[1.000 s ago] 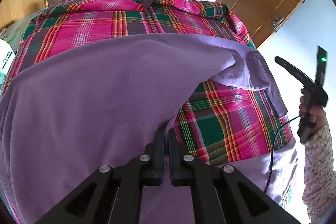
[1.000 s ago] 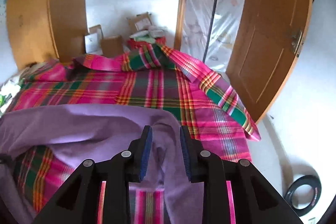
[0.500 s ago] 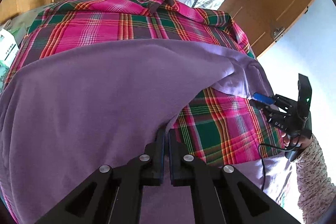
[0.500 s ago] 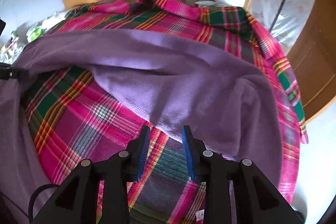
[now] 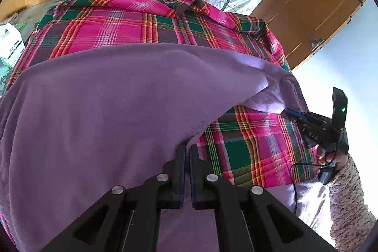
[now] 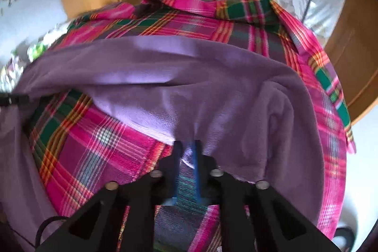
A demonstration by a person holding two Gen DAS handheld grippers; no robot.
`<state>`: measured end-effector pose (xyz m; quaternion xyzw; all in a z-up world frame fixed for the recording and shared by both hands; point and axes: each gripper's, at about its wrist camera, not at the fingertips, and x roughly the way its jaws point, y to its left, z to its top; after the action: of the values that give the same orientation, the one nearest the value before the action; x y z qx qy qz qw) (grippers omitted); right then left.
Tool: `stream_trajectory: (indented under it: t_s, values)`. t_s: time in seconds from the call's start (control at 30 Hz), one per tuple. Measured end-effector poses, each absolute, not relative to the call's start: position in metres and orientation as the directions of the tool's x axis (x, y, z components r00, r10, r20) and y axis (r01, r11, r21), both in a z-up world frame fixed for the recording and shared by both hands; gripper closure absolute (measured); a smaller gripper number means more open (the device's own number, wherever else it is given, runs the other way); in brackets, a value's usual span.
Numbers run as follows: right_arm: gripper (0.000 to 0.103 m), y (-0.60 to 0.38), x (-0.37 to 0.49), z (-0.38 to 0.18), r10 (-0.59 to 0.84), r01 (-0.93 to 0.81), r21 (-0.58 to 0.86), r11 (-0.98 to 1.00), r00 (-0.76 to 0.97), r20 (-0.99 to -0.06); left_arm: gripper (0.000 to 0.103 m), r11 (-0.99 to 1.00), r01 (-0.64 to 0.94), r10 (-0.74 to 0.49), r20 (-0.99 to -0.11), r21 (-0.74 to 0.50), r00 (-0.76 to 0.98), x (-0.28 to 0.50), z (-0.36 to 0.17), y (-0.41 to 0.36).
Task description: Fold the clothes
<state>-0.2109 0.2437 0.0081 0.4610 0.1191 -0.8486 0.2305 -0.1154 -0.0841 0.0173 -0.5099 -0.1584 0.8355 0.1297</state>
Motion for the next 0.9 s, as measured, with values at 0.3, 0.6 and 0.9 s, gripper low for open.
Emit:
stream_trajectory:
  t_s: [0.3,0.6,0.9]
  values:
    - [0.098,0.275,-0.192,0.050,-0.271,0.461,-0.001,-0.888,-0.524,-0.808,0.100,-0.929,-0.081,0.359,-0.832,-0.360,-0.423,-0.114,0.017,-0.082]
    - [0.098,0.277,-0.152,0.030,-0.244,0.509,-0.031,-0.860,-0.463,-0.852,0.099,-0.932,-0.072,0.355,-0.849,-0.356,-0.390,-0.114,0.008,-0.083]
    - [0.098,0.283,-0.155,0.017,-0.276,0.477,0.033,-0.878,-0.449,-0.850,0.099,-0.938,-0.084,0.342,-0.855,-0.336,-0.391,-0.108,0.011,-0.082]
